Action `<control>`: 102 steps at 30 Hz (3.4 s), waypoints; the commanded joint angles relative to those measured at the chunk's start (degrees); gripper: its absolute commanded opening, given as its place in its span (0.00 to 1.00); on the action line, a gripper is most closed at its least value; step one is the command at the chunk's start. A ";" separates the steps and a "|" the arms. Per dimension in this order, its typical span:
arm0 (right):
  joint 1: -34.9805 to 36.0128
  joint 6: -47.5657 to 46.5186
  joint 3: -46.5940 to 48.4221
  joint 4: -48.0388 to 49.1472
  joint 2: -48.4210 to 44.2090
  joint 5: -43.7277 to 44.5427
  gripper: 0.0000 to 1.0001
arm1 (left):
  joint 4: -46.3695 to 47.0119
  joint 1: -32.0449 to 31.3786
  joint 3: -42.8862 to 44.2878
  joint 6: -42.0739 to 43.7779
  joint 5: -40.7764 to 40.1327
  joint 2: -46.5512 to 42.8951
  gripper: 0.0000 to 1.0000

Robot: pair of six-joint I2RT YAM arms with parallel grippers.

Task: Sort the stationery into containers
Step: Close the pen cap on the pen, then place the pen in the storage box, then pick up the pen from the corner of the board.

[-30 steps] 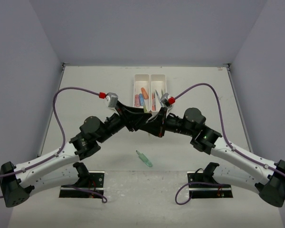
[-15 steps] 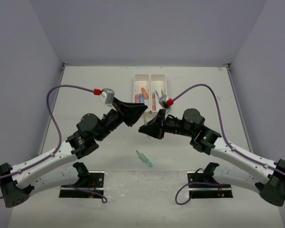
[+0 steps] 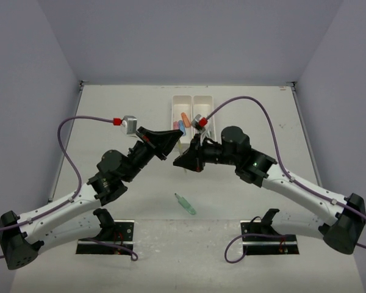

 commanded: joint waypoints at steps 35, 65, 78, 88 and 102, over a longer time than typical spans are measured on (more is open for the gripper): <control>-20.42 1.86 35.67 -32.66 37.91 25.52 0.00 | -56.86 -3.73 28.48 -4.35 -46.15 4.22 0.88; -6.40 -5.57 26.53 -37.85 25.78 33.38 0.76 | -75.88 -3.60 18.26 -14.27 -47.33 -2.45 1.00; 23.89 11.34 4.91 -34.96 22.03 39.31 0.92 | -77.88 -3.66 16.43 -17.00 -47.47 -7.54 1.00; 25.31 11.37 6.34 -32.78 32.59 39.32 0.70 | -75.66 -3.60 15.36 -14.89 -45.33 -6.19 1.00; 25.30 13.73 4.28 -33.14 30.07 46.06 0.00 | -71.31 -3.69 10.78 -19.00 -42.33 -5.75 1.00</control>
